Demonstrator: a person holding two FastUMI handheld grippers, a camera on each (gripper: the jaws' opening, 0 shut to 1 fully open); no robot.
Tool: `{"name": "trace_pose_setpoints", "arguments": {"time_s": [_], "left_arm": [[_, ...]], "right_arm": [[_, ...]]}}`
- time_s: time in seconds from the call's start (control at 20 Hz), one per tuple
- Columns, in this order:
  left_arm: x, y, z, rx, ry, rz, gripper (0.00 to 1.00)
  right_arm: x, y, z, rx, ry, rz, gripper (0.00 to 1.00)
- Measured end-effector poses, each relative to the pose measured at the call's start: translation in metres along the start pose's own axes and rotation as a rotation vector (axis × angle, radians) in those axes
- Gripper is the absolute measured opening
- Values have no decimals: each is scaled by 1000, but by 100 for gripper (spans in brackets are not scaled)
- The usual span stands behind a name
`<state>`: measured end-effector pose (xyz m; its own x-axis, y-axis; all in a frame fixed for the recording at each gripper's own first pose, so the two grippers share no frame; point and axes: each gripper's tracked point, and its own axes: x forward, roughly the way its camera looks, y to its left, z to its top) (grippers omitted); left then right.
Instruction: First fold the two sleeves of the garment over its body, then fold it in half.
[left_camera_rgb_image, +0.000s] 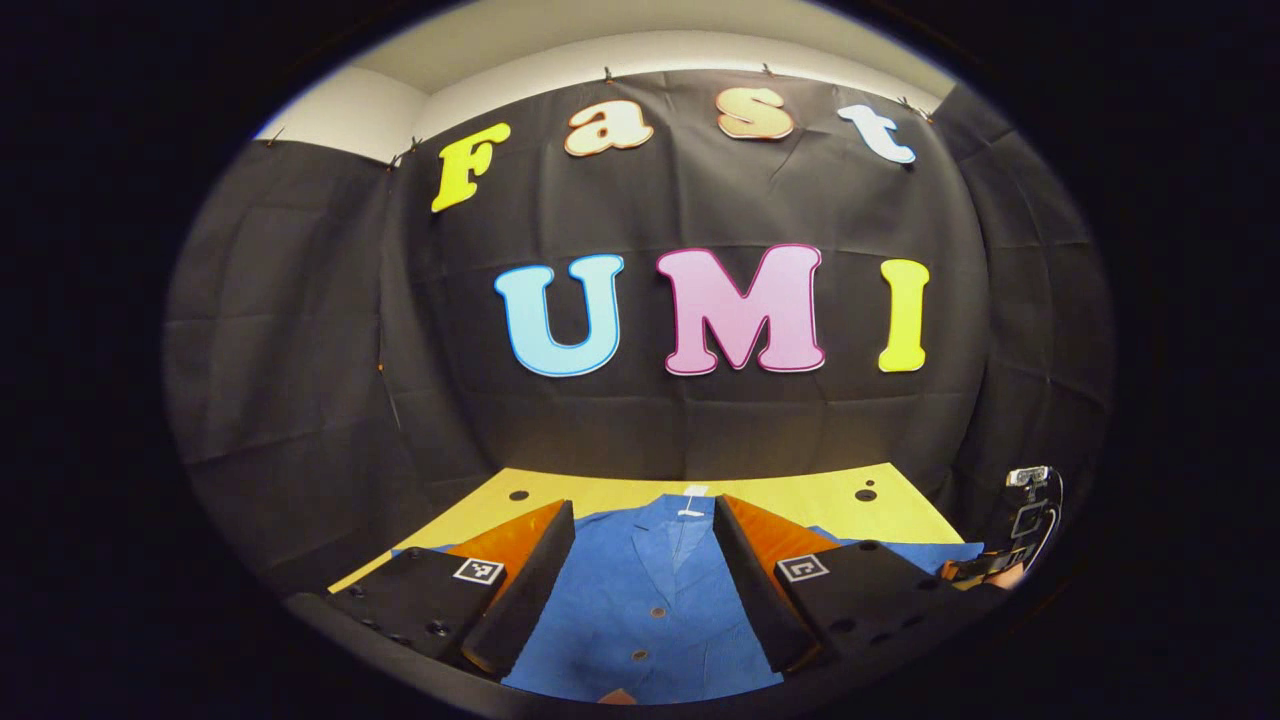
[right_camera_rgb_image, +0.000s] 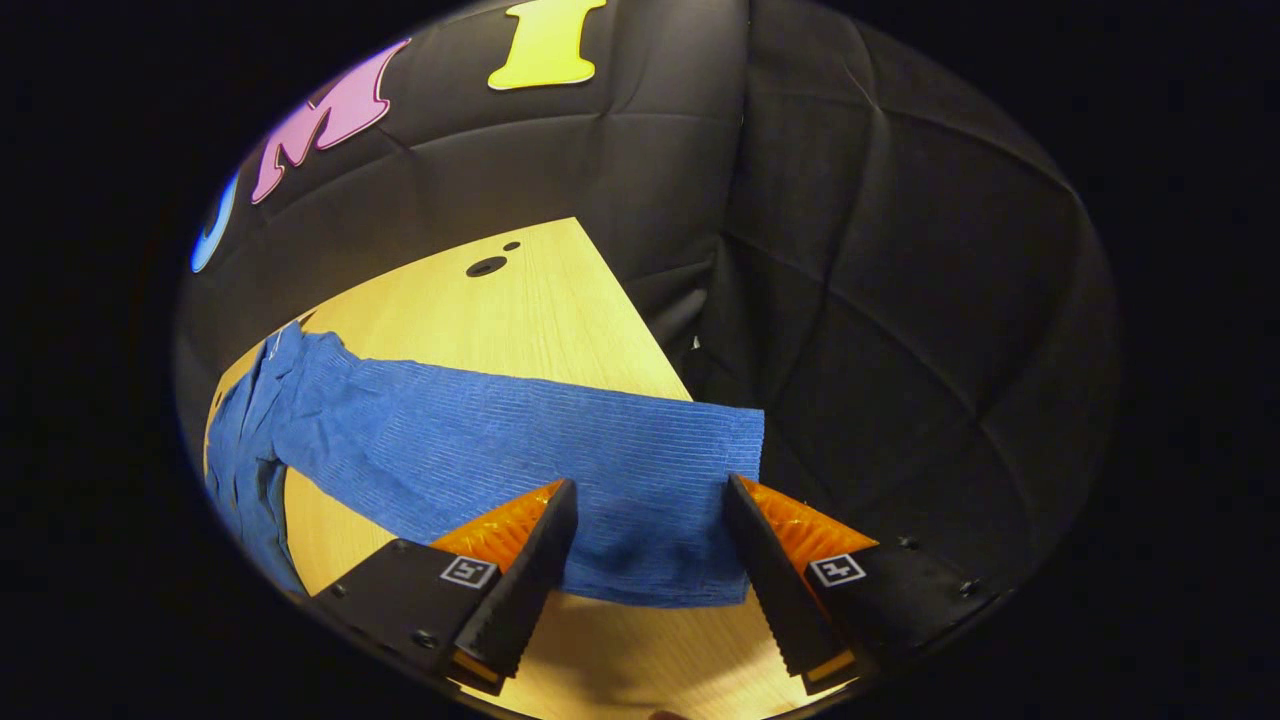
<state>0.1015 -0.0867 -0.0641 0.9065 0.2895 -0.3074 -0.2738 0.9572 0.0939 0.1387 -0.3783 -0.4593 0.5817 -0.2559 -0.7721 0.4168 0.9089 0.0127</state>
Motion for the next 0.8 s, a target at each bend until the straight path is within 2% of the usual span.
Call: {"name": "trace_pose_setpoints", "arguments": {"time_s": [0.45, 0.5, 0.55, 0.65, 0.7, 0.75, 0.8], "left_arm": [[-3, -23, -8, 21, 24, -48, 82], [-4, -25, -6, 22, 17, -54, 82], [-4, -26, -4, 27, 10, -58, 82], [-4, -23, -2, 40, -2, -58, 82], [-4, -23, -3, 46, 0, -58, 81], [-3, -23, -4, 49, 7, -58, 82], [-3, -23, -7, 48, 14, -63, 82]], "right_arm": [[0, -1, 0, -12, -14, 21, 98], [1, 0, 1, -9, -17, 22, 89], [2, -4, 1, -3, -25, 18, 89], [1, -2, 7, 99, -66, 19, 25], [1, -2, 7, 134, -68, 26, 30], [0, 1, 6, 160, -68, 36, 30], [0, 2, 6, 176, -63, 42, 36]]}}
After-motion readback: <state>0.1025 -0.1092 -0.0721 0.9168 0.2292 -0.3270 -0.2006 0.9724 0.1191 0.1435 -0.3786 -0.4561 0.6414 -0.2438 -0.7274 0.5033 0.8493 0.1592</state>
